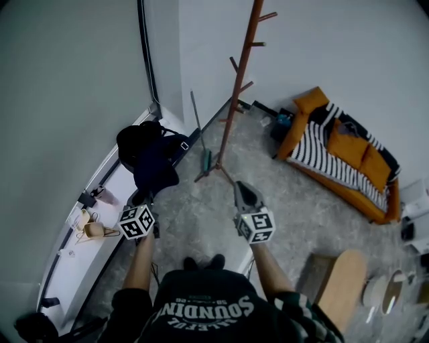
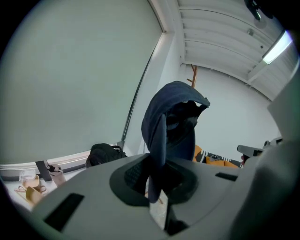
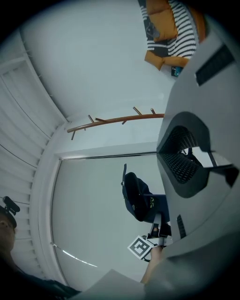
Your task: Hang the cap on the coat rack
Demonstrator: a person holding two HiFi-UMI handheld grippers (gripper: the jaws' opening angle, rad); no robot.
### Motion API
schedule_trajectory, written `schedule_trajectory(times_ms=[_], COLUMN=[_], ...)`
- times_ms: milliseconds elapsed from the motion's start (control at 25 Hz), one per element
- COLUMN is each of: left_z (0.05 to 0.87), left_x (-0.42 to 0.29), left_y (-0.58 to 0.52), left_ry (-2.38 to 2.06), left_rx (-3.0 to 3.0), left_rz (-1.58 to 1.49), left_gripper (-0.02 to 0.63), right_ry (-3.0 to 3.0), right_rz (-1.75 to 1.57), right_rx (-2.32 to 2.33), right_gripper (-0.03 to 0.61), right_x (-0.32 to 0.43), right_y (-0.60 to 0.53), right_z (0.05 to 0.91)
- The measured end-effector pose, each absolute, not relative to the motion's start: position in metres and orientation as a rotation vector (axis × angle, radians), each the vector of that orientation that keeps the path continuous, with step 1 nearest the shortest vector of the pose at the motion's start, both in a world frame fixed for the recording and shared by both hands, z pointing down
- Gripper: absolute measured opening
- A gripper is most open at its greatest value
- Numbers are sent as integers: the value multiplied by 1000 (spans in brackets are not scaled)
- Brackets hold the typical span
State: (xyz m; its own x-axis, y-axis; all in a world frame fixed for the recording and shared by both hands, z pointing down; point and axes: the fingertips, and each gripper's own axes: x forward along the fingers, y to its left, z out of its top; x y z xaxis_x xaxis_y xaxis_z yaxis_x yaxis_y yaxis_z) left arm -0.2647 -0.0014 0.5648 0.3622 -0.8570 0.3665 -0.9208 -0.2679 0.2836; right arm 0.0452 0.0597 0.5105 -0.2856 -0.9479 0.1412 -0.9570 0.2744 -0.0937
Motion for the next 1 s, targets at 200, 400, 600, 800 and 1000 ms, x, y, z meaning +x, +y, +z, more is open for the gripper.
schedule_trajectory(times_ms=[200, 400, 600, 800, 1000], left_z=[564, 565, 565, 561, 564], left_x=[-254, -243, -227, -218, -212], left_y=[3, 5, 9, 7, -7], left_ry=[-1541, -1551, -1573, -1597, -1604], left_rx=[2187, 2177, 2170, 2163, 2156], left_rz=[204, 207, 223, 215, 218], left_gripper=[14, 14, 14, 14, 14], right_ry=[-2491, -2512, -2536, -2565, -2573], right_rz=[285, 271, 269, 275, 280], right_rx=[1820, 1812, 1771, 1706, 1702], right_gripper=[-2, -2, -2, -2, -2], right_x=[49, 58, 68, 71, 77], right_y=[62, 62, 63, 57, 42], right_z=[510, 511, 511, 512, 516])
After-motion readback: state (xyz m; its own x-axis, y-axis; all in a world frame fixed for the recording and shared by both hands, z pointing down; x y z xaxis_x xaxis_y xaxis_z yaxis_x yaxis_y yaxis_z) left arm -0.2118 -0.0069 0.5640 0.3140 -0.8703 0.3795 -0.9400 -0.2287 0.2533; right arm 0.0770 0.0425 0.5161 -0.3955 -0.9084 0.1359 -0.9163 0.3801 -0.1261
